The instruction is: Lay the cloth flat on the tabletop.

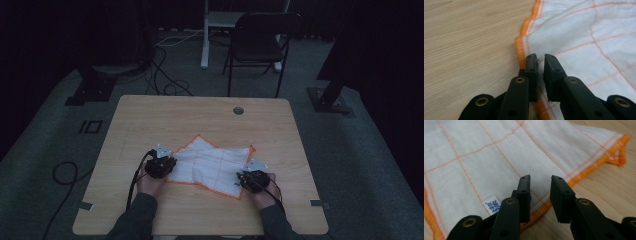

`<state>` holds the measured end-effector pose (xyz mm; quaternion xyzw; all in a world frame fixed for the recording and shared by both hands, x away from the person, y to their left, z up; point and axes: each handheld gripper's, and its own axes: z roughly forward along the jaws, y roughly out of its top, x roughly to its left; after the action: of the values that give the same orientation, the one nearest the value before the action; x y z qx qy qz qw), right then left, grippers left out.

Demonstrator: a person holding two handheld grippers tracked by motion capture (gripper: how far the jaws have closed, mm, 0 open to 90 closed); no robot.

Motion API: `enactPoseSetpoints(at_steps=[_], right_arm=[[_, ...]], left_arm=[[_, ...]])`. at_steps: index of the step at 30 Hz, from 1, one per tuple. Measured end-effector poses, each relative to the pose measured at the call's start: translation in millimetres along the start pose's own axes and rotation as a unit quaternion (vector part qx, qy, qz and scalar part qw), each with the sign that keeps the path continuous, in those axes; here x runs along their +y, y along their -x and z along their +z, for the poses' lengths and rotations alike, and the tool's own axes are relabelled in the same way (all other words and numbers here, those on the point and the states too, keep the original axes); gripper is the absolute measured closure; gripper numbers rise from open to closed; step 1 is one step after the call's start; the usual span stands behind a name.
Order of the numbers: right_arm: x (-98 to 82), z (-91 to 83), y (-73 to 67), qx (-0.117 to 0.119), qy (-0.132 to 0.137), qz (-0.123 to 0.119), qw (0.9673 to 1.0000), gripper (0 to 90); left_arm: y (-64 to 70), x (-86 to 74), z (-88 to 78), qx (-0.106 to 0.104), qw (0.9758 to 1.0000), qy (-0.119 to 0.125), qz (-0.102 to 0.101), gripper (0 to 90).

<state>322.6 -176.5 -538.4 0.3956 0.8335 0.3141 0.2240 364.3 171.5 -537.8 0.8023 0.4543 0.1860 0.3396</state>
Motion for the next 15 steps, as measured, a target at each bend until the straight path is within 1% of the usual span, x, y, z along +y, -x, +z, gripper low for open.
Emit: enactPoseSetpoints(at_steps=[1,2,6,10,15], right_arm=[[0.0,0.0,0.0,0.0,0.0,0.0,1.0,69.8],[-0.5,-0.3,1.6,0.0,-0.001,0.006,1.0,69.7],[-0.8,-0.5,2.9,-0.001,-0.002,0.006,1.0,69.7],[-0.8,-0.8,2.6,-0.001,-0.003,0.009,1.0,69.7],[-1.7,-2.2,2.8,-0.001,-0.005,0.01,0.9999,69.7]], left_arm=[[-1.2,-0.6,-0.8,0.001,1.0,0.0,0.0,82.4],[-1.7,-1.1,-1.5,0.004,1.0,-0.001,0.002,82.4],[-0.7,-1.8,-2.7,0.006,1.0,-0.004,0.005,82.0],[0.2,-2.8,-3.9,0.005,0.9999,-0.005,0.01,81.8],[1.3,-4.3,-5.5,0.003,0.9999,-0.006,0.009,81.6]])
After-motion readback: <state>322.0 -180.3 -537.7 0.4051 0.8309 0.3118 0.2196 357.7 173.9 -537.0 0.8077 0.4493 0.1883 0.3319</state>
